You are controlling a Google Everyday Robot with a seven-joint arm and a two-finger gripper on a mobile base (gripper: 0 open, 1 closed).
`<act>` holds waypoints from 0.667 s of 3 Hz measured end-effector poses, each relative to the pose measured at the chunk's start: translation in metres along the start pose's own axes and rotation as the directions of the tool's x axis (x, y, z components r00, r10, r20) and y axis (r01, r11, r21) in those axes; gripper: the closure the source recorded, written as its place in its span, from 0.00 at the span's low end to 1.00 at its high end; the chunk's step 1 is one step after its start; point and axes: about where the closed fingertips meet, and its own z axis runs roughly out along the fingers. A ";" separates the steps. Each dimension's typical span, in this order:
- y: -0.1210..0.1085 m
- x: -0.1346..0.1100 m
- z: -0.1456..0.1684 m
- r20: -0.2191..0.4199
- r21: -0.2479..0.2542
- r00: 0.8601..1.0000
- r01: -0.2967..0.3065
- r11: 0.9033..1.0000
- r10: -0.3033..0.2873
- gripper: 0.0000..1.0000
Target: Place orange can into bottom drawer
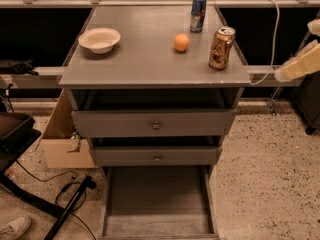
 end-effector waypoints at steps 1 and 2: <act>-0.032 -0.009 0.015 0.154 0.025 0.988 0.007 1.000 -0.011 0.00; -0.034 -0.007 0.042 0.256 -0.002 0.967 -0.012 1.000 0.012 0.00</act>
Offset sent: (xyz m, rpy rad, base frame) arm 0.0648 0.0062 -0.0493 0.2978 -0.1752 0.0648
